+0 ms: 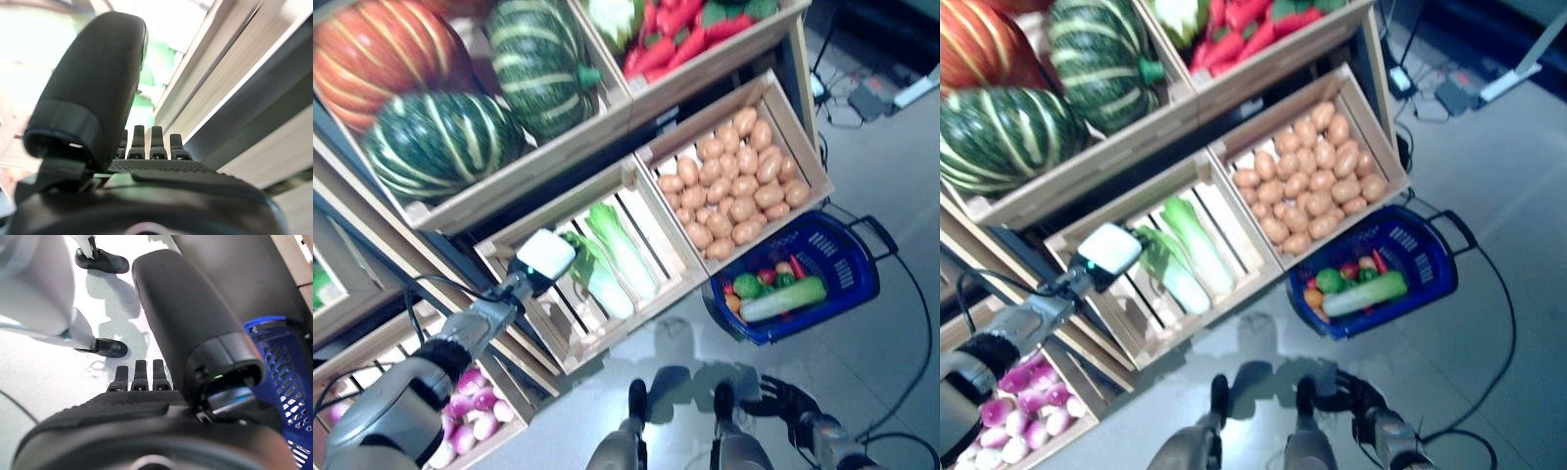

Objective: Put vegetables into the basket

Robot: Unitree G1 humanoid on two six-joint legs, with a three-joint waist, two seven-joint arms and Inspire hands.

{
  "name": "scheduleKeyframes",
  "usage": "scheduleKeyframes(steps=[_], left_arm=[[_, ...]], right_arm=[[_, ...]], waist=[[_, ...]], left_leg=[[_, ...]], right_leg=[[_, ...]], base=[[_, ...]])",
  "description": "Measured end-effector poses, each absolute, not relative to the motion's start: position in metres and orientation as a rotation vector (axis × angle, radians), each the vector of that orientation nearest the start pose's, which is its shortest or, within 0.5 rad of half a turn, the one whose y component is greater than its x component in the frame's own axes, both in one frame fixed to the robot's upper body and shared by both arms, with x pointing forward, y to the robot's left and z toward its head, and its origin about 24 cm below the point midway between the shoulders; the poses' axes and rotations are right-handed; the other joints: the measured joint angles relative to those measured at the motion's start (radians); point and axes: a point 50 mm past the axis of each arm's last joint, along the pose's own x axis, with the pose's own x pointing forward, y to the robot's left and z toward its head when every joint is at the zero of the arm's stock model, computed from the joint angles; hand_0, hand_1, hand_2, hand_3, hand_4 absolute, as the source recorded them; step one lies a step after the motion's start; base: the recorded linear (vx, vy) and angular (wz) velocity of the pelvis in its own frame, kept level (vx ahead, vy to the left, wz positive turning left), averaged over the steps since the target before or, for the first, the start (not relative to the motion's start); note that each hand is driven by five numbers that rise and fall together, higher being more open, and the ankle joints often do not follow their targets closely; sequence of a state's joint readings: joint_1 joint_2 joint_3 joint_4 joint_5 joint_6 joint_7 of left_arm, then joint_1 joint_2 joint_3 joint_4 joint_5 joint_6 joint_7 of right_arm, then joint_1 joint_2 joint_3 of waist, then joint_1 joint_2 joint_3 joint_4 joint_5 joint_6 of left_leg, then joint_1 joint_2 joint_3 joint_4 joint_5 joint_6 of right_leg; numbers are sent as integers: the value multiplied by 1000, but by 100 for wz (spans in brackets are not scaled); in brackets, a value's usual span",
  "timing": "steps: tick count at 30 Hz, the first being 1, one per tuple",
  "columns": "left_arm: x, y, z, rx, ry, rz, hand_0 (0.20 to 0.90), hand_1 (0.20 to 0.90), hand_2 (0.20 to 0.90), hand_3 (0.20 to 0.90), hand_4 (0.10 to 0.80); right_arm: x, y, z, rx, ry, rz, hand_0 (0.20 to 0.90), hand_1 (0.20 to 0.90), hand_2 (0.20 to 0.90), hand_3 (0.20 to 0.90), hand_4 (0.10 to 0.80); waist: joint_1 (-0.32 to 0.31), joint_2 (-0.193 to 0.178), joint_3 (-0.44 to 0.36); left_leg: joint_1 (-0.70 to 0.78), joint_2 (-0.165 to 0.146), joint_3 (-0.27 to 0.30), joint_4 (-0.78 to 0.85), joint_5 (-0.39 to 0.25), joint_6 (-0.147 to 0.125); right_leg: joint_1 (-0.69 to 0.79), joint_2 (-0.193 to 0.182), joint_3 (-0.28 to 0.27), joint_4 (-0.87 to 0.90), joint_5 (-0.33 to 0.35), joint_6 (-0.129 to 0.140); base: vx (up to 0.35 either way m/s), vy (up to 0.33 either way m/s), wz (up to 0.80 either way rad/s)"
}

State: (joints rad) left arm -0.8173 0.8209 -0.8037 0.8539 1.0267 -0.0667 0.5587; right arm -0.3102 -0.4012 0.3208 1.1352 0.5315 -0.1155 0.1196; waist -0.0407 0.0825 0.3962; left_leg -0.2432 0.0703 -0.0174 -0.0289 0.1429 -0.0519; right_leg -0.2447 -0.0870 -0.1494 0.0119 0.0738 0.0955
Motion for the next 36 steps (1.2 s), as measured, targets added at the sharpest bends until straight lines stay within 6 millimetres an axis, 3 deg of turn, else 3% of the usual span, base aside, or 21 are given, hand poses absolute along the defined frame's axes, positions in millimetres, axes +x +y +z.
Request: scheduleKeyframes(steps=[2, 4, 7, 11, 19, 25, 30, 36], left_arm=[[372, 251, 144, 2148, -514, 85, 900, 900, 900, 900, 800], [375, 251, 151, 2149, -559, 164, 900, 900, 900, 900, 800], [374, 252, 149, 2144, -598, 218, 900, 900, 900, 900, 800], [375, 249, 162, 2125, -706, 303, 900, 900, 900, 900, 800], [378, 245, 175, 2143, -731, 343, 900, 900, 900, 900, 800], [379, 242, 181, 2155, -721, 370, 900, 900, 900, 900, 800], [372, 240, 204, 2163, -807, 390, 900, 900, 900, 900, 800], [372, 239, 207, 2177, -788, 367, 900, 900, 900, 900, 800]], right_arm=[[262, -244, -68, -14, 611, -32, 900, 900, 900, 900, 800], [277, -233, -56, 2, 549, 1, 900, 900, 900, 900, 800], [285, -225, -50, 4, 515, 29, 900, 900, 900, 900, 800], [295, -219, -39, 22, 466, 47, 900, 900, 900, 900, 800], [306, -212, -23, 55, 388, 60, 900, 900, 900, 900, 800], [303, -216, -24, 51, 393, 47, 900, 900, 900, 900, 800], [298, -219, -23, 46, 383, 51, 900, 900, 900, 900, 800], [304, -215, -13, 58, 338, 69, 900, 900, 900, 900, 800]], waist=[[-3, -13, 59], [-10, -34, 92], [-23, -50, 102], [-17, -73, 117], [-21, -88, 123], [-27, -90, 124], [-23, -91, 124], [-4, -90, 124]], left_leg=[[-55, 0, 3, 28, 2, -2], [-89, 0, 9, 46, 3, -4], [-140, -5, 2, 71, 5, -7], [-238, -25, 1, 136, -2, -12], [-373, -30, -7, 319, -69, -29], [-412, -22, -11, 333, -68, -33], [-430, -22, -24, 330, -64, -42], [-435, -21, -34, 330, -69, -46]], right_leg=[[-75, -4, 3, 67, -14, -4], [-131, -8, 7, 125, -32, -8], [-206, -19, 6, 212, -68, -14], [-350, -41, 30, 368, -123, -22], [-484, -52, 52, 539, -186, -47], [-522, -34, 63, 550, -185, -48], [-535, -33, 54, 549, -186, -52], [-535, -34, 36, 552, -191, -59]], base=[[-137, -12, -8], [-128, -7, -5], [-121, 39, 8], [-77, 35, 8], [-12, 22, 2], [23, 0, -3], [-7, -30, 6], [-11, -22, 4]])
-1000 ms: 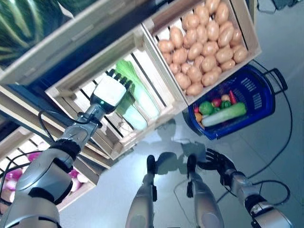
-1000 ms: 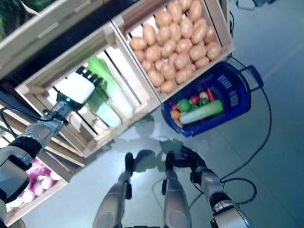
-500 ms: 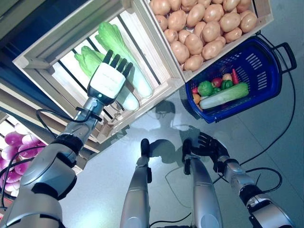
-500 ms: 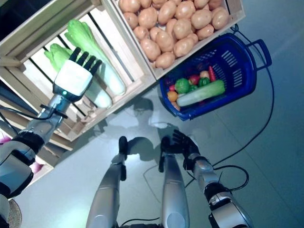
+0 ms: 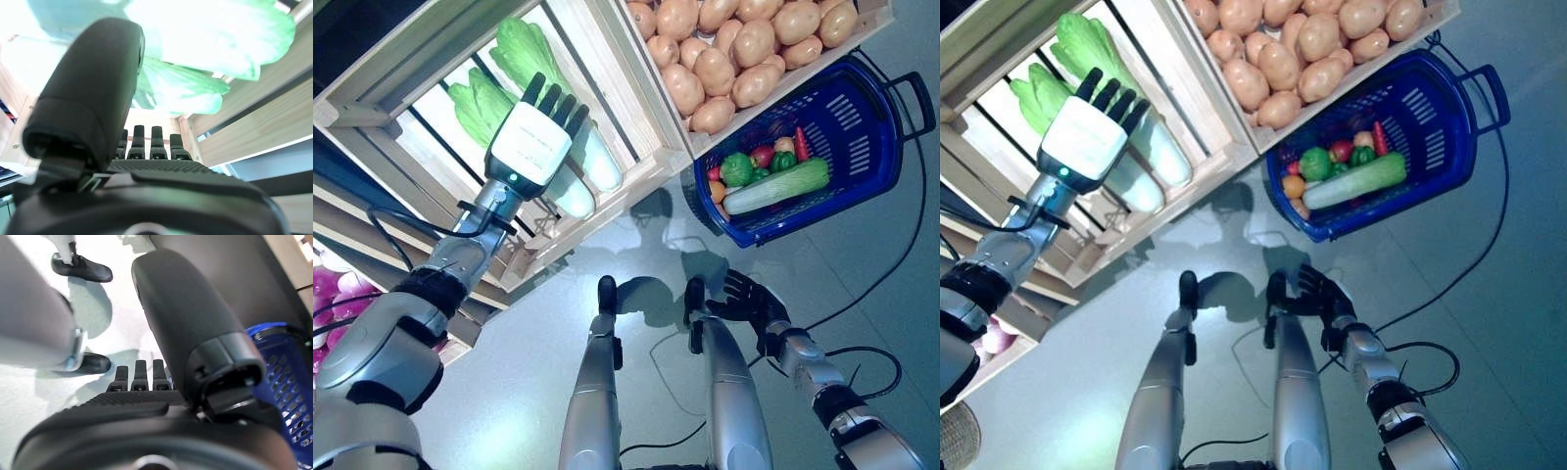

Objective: Put vegetables into the basket

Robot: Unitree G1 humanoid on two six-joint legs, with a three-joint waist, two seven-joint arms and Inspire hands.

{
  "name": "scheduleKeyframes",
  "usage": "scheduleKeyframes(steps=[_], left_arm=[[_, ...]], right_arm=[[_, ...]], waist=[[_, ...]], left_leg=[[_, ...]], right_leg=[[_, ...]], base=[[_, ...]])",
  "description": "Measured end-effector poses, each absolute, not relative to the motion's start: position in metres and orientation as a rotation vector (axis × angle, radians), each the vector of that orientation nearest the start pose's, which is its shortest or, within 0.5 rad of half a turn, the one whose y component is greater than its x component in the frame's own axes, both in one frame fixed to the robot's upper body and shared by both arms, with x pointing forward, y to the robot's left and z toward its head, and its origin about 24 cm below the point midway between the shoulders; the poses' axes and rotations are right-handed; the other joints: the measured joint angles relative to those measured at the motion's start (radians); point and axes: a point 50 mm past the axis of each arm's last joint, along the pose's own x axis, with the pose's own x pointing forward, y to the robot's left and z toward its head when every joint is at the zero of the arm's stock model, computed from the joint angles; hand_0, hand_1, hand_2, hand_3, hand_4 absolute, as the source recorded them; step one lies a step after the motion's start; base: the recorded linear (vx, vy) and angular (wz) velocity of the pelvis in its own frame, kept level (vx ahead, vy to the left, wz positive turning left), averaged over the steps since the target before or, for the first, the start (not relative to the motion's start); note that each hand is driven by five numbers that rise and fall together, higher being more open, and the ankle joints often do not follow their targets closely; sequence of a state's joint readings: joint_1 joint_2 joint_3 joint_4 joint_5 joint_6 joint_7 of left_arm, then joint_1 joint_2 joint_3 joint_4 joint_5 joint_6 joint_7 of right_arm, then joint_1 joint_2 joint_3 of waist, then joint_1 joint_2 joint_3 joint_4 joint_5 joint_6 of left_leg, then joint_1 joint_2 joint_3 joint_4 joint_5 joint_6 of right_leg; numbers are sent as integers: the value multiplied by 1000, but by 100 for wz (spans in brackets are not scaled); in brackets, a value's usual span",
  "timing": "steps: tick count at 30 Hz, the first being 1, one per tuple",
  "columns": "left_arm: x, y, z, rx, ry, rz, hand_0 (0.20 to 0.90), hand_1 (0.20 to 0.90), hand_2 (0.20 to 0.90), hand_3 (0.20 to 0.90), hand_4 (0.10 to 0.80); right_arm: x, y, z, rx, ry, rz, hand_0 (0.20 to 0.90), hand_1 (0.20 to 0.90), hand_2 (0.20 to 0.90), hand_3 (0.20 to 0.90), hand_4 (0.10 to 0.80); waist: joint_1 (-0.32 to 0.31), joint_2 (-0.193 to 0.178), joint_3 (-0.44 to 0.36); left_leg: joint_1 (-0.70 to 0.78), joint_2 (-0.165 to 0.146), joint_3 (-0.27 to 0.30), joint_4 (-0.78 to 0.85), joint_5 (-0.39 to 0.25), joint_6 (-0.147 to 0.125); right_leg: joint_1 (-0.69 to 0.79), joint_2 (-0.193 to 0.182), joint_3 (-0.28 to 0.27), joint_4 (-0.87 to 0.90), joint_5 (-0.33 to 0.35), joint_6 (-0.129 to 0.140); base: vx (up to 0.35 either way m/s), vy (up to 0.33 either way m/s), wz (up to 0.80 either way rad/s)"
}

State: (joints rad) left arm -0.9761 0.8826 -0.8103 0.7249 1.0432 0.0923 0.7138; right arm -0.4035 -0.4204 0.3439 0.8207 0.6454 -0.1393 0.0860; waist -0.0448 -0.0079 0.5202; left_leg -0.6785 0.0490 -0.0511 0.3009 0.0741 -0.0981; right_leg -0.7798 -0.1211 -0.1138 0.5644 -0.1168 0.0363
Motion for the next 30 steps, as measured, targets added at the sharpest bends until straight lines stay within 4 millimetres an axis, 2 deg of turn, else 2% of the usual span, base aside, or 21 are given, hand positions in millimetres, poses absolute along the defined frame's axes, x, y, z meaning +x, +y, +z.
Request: scheduleKeyframes(steps=[5, 12, 23, 30], left_arm=[[371, 239, 205, 2184, -770, 337, 900, 900, 900, 900, 800], [363, 250, 190, 2216, -705, 273, 900, 900, 900, 900, 800], [363, 258, 187, 2255, -600, 209, 900, 900, 900, 900, 800], [362, 266, 183, 2267, -634, 216, 900, 900, 900, 900, 800]], right_arm=[[306, -217, -10, 68, 325, 54, 900, 900, 900, 900, 800], [305, -219, -12, 69, 328, 39, 900, 900, 900, 900, 800], [310, -219, -6, 96, 311, 25, 900, 900, 900, 900, 800], [312, -219, -5, 93, 310, 22, 900, 900, 900, 900, 800]], waist=[[19, 0, 0], [22, 0, 0], [36, 0, 0], [34, 0, 0]], left_leg=[[0, -2, -1, 2, 0, 0], [-9, 0, -2, -1, -1, 1], [-14, -1, -2, -5, 1, -2], [-15, 0, -3, -14, 3, -5]], right_leg=[[-3, -5, -2, 11, -14, -2], [-15, -4, -5, 13, -17, -3], [-18, -8, -9, 12, -20, -1], [-23, -8, -12, 12, -21, 0]], base=[[-3, -5, 3], [0, 0, 0], [0, 0, 0], [0, 0, 0]])
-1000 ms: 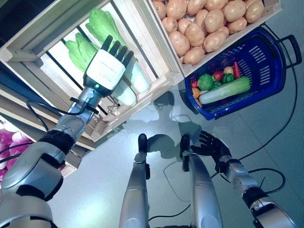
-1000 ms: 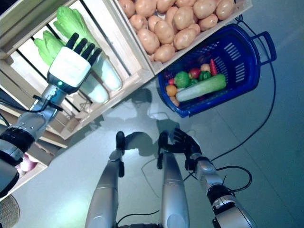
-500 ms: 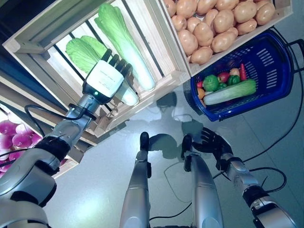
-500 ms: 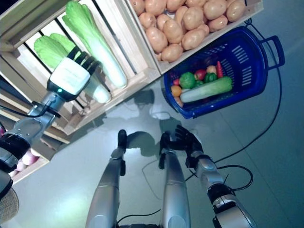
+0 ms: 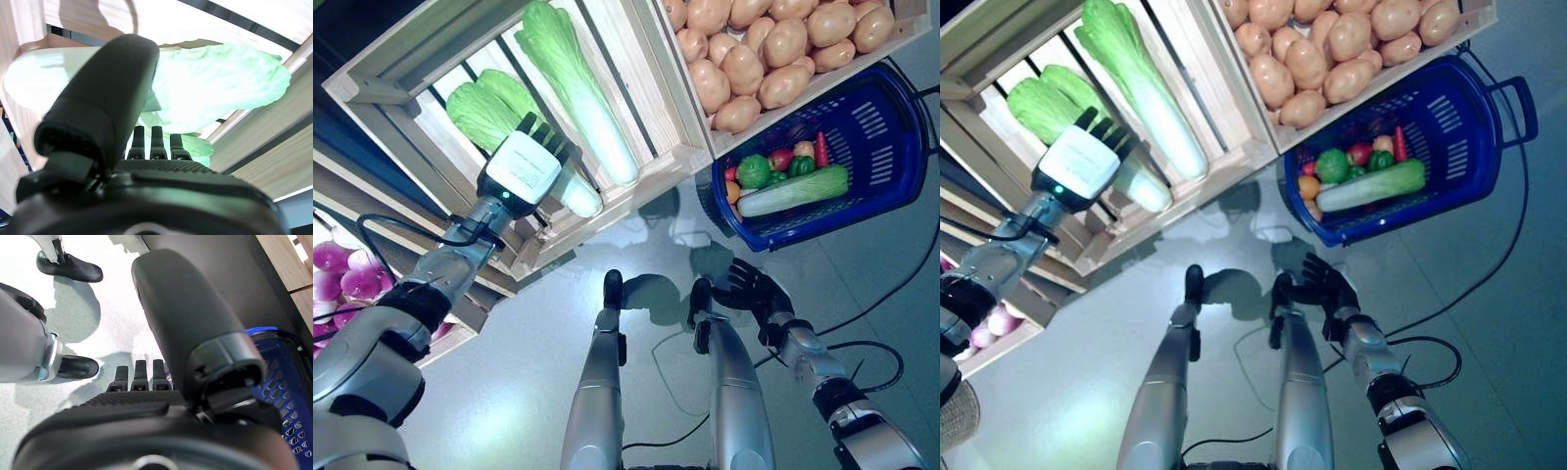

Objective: Put vegetables into the basket

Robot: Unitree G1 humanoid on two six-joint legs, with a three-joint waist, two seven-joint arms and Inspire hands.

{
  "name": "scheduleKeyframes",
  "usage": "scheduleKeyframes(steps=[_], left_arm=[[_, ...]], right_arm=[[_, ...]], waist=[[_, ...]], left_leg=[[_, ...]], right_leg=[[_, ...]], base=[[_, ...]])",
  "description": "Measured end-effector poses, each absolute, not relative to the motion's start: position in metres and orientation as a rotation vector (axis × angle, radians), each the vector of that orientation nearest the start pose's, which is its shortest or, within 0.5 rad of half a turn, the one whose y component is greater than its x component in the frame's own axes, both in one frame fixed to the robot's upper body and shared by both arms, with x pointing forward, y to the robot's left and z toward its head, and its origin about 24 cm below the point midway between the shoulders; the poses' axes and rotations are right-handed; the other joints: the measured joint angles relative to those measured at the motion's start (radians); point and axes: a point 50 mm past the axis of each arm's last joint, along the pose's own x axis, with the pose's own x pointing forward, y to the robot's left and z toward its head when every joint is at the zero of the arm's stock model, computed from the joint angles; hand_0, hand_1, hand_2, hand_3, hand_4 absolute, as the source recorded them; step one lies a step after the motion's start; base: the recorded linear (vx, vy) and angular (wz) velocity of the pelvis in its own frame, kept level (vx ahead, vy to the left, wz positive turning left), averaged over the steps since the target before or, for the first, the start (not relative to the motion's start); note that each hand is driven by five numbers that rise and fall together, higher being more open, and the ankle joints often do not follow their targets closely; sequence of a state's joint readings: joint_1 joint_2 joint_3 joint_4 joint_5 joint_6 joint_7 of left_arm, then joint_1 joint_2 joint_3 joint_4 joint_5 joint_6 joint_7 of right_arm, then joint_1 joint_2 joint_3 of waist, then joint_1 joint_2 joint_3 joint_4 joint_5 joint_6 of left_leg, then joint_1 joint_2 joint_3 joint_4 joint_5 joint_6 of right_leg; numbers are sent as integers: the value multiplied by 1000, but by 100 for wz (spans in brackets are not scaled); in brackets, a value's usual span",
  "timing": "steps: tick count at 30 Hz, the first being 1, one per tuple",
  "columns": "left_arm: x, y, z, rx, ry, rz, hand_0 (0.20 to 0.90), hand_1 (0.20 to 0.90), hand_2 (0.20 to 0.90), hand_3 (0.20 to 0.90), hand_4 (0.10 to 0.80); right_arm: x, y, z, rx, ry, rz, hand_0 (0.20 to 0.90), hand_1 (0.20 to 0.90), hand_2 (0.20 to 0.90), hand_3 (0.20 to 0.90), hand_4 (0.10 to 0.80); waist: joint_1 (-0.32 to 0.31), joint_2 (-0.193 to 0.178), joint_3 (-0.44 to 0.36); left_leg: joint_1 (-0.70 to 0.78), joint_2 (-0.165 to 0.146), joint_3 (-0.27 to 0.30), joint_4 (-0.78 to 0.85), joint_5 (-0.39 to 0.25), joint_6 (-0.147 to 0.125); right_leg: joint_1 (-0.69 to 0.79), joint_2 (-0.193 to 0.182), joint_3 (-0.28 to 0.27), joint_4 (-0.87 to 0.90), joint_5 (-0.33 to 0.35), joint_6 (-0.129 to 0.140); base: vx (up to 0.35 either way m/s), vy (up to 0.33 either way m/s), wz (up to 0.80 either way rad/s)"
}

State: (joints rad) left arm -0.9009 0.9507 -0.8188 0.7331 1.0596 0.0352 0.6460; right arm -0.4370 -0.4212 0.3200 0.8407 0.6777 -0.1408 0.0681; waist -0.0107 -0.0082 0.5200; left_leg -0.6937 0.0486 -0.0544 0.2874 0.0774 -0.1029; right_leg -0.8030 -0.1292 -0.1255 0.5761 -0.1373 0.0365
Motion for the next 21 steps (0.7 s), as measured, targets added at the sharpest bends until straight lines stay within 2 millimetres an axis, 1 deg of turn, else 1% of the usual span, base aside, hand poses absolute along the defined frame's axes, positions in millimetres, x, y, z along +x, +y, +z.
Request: scheduleKeyframes(steps=[9, 16, 21], left_arm=[[361, 280, 184, 2336, -714, 233, 900, 900, 900, 900, 800], [361, 290, 196, 2346, -765, 321, 900, 900, 900, 900, 800], [364, 285, 209, 2339, -800, 366, 900, 900, 900, 900, 800]], right_arm=[[318, -218, 3, 90, 281, 26, 900, 900, 900, 900, 800], [322, -216, 10, 97, 255, 29, 900, 900, 900, 900, 800], [326, -212, 21, 99, 208, 31, 900, 900, 900, 900, 800]], waist=[[-6, -6, 0], [-22, -21, 0], [-29, -43, 0]], left_leg=[[-24, 2, -1, 11, -3, 4], [-65, 2, 0, 32, -3, 4], [-104, 1, 2, 62, -10, 7]], right_leg=[[-16, 0, 0, 2, 0, 0], [-48, 0, 0, 7, 5, 1], [-76, -1, -1, 23, 7, -2]], base=[[-3, 4, 1], [-10, 35, 1], [-5, 4, 1]])
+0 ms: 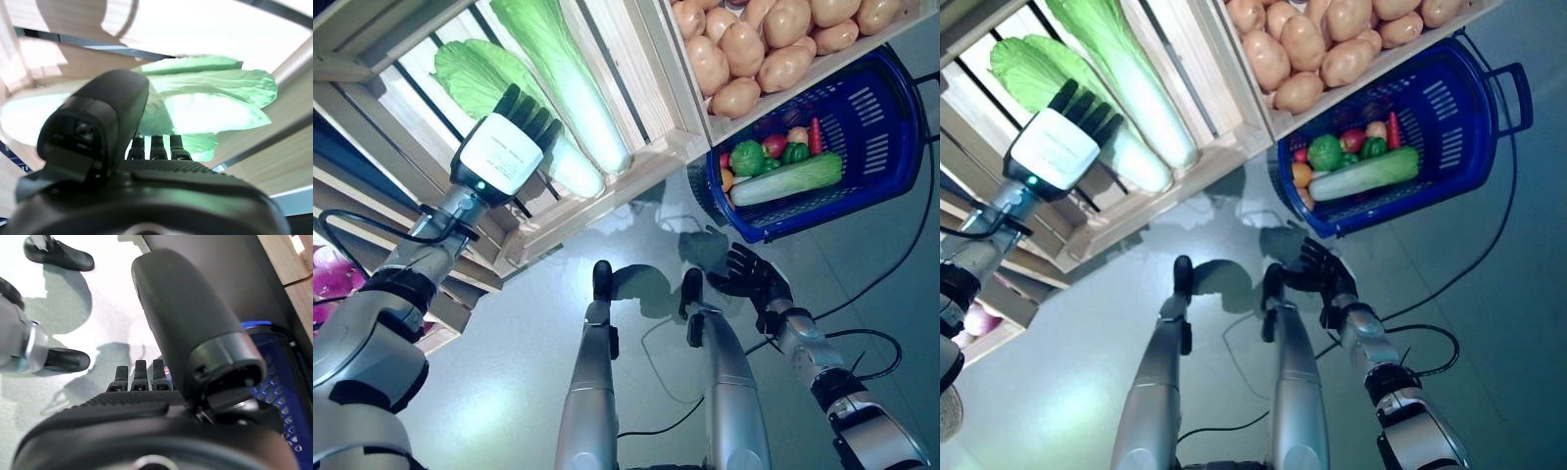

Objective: Put vegetables into the basket

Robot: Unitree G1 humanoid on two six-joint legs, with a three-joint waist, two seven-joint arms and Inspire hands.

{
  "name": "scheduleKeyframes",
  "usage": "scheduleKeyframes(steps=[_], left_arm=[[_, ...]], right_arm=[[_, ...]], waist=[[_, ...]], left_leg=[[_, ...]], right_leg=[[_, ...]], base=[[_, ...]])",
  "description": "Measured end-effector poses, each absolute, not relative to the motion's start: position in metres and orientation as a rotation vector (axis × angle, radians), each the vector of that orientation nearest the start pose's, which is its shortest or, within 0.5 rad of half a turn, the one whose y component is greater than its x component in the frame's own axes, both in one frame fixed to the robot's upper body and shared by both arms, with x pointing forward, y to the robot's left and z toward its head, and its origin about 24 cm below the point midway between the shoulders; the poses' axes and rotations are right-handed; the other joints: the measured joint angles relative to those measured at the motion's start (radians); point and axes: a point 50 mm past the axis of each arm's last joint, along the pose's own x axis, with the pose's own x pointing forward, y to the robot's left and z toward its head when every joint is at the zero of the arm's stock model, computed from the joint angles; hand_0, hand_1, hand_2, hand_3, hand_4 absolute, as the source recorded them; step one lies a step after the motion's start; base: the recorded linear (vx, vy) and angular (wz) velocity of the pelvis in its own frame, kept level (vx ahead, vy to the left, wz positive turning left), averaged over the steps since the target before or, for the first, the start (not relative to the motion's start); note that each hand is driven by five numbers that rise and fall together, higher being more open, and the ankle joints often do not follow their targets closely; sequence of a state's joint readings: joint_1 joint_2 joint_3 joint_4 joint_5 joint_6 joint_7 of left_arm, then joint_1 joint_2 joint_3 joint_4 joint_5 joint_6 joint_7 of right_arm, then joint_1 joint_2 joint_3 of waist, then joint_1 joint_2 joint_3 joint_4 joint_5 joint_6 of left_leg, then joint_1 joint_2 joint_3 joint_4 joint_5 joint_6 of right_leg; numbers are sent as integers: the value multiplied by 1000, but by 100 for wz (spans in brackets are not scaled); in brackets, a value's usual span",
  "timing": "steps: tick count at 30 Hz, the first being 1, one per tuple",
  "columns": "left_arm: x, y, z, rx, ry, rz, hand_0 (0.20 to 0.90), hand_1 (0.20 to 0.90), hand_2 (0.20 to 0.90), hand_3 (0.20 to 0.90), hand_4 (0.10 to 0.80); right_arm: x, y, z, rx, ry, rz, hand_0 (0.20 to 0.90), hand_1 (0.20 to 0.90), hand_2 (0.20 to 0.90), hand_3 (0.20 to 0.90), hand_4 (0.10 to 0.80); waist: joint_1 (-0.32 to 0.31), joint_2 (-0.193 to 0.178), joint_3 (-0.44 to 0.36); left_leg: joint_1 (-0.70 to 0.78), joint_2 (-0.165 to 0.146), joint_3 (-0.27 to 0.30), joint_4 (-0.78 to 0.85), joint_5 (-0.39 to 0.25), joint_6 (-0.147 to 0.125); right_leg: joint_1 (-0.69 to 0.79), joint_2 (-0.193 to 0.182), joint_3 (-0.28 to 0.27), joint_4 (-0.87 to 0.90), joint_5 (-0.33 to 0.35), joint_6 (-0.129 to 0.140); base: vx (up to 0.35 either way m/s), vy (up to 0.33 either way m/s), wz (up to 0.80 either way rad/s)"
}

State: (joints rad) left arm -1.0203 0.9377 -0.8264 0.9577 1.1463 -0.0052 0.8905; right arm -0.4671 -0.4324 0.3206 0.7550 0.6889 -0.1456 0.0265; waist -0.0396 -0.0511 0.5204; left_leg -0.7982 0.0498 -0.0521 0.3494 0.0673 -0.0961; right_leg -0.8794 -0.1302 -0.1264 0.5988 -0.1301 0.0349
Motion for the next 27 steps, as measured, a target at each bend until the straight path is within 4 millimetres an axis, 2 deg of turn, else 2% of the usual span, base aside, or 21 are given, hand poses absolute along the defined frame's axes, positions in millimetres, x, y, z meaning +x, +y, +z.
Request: scheduleKeyframes(steps=[3, 4, 5, 6, 8, 13, 27], left_arm=[[366, 283, 214, 2333, -821, 380, 900, 900, 900, 900, 800], [366, 281, 213, 2329, -824, 379, 773, 773, 773, 773, 715], [367, 280, 213, 2328, -825, 382, 524, 524, 524, 524, 549], [367, 280, 213, 2328, -829, 390, 321, 321, 321, 321, 414], [367, 279, 215, 2323, -846, 401, 300, 300, 300, 300, 400], [366, 272, 221, 2296, -931, 430, 300, 300, 300, 300, 400], [366, 270, 221, 2280, -976, 452, 300, 300, 300, 300, 400]], right_arm=[[327, -215, 26, 116, 192, 21, 900, 900, 900, 900, 800], [328, -217, 28, 111, 187, 18, 900, 900, 900, 900, 800], [328, -218, 29, 106, 181, 16, 900, 900, 900, 900, 800], [329, -218, 31, 108, 174, 18, 900, 900, 900, 900, 800], [329, -217, 33, 110, 168, 21, 900, 900, 900, 900, 800], [329, -217, 33, 111, 167, 22, 900, 900, 900, 900, 800], [329, -216, 34, 118, 162, 22, 900, 900, 900, 900, 800]], waist=[[-2, 0, 0], [-1, -1, 0], [0, -1, 0], [-1, -4, 0], [-2, -8, 0], [3, -14, -1], [0, -17, -1]], left_leg=[[-17, 2, 0, 18, -3, 3], [-20, 1, 0, 24, -7, 8], [-21, 1, -1, 26, -8, 8], [-22, 1, -1, 28, -8, 9], [-23, 1, -1, 28, -8, 9], [-27, 1, -1, 28, -8, 9], [-26, 2, 0, 37, -8, 8]], right_leg=[[-4, -2, -10, 4, 0, 0], [-4, -3, -11, 2, 0, 0], [-4, -3, -11, 1, 0, 0], [-5, -3, -11, 1, -1, 1], [-6, -3, -11, 1, -4, 3], [-13, -3, -11, 6, -5, 3], [-13, -3, -8, 16, -6, 2]], base=[[-7, 7, 7], [-6, 10, 3], [0, 0, 0], [0, 0, 0], [0, 0, 0], [0, 0, 0], [0, 0, 0]])
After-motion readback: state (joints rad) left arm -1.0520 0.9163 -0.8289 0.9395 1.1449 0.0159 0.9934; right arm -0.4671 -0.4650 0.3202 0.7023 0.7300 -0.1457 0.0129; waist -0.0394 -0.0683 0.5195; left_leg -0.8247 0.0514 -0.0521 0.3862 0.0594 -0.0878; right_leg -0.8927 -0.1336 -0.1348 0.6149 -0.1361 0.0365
